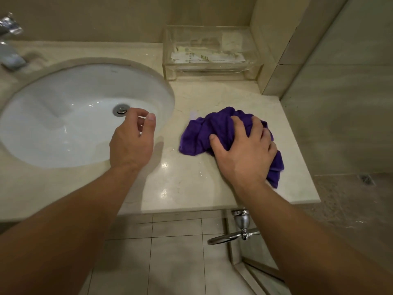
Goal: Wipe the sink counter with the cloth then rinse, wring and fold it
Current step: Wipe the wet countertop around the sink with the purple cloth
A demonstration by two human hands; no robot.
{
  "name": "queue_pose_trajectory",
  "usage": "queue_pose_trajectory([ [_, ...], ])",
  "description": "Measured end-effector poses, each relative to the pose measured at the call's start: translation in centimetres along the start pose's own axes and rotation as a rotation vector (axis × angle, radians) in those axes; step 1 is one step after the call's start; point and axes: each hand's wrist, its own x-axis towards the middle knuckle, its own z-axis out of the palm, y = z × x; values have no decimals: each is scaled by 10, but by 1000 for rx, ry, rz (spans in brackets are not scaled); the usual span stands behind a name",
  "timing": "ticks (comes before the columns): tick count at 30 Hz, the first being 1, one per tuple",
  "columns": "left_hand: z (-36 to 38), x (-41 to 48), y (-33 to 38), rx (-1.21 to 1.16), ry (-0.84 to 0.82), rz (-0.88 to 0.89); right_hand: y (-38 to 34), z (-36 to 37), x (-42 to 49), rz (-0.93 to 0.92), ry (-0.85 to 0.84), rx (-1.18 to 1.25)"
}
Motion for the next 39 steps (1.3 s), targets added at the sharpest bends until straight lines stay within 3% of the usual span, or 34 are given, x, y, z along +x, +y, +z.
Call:
queue_pose_trajectory([
  [10, -3, -1, -1, -48, 8, -33, -29, 9, -41, -123, -20, -4],
  [28, -8, -11, -1, -23, -24, 57, -28, -5, -102, -353, -104, 30],
  [32, -7, -10, -1, 13, -45, 76, -20, -32, -108, -492, -288, 18],
  [35, -7, -10, -2, 7, -39, 82, -5, -58, -99, -450, -405, 98],
  [37, -6, -10, -2, 1, -33, 89, 8, -74, -80, -339, -286, 245],
  [39, -6, -10, -2, -8, -30, 90, 21, -89, -54, -210, -57, 416],
])
